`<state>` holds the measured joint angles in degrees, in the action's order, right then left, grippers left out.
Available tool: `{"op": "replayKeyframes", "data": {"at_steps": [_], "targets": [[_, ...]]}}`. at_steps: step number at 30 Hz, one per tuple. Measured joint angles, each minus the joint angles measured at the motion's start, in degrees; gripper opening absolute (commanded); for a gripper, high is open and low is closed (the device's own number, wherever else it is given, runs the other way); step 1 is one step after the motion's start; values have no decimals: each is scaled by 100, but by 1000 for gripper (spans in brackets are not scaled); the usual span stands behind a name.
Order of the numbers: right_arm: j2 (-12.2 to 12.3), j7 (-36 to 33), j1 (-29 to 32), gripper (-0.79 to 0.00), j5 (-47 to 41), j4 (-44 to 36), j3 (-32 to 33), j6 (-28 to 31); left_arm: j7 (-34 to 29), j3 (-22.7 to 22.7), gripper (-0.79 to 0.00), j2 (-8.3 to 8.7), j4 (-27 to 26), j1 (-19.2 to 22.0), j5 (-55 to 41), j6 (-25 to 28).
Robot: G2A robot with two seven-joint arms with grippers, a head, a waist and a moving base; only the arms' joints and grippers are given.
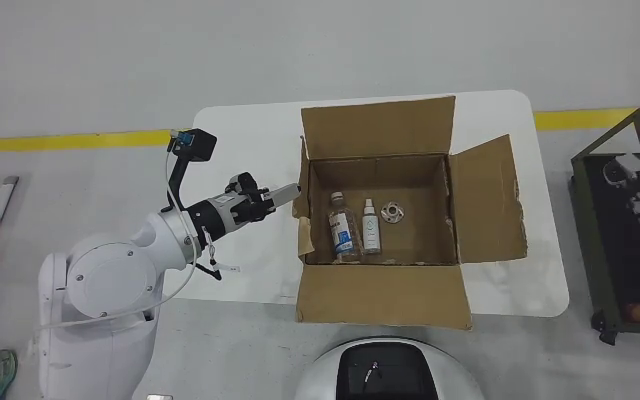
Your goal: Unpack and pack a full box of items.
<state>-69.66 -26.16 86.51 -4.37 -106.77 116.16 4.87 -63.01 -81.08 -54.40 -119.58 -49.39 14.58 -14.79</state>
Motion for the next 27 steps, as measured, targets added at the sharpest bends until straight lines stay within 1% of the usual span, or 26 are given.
{"op": "replayKeyframes", "data": {"at_steps": [2,6,11,16,19,23,27], "targets": [[-2,-285,-185,-785,-283,250,-359,145,0,0,0,0,0,0,0,0],[-2,-678,-554,-785,-327,510,-994,352,0,0,0,0,0,0,0,0],[9,-988,-895,-785,-243,391,-1531,403,0,0,0,0,0,0,0,0],[30,-1402,-1058,-785,-31,249,-1975,397,0,0,0,0,0,0,0,0],[50,-1726,-1156,-785,225,253,-2270,448,0,0,0,0,0,0,0,0],[83,-2145,-1351,-785,789,383,-2686,176,0,0,0,0,0,0,0,0],[124,-2424,-1520,-785,1496,387,-2962,78,0,0,0,0,0,0,0,0]]}}
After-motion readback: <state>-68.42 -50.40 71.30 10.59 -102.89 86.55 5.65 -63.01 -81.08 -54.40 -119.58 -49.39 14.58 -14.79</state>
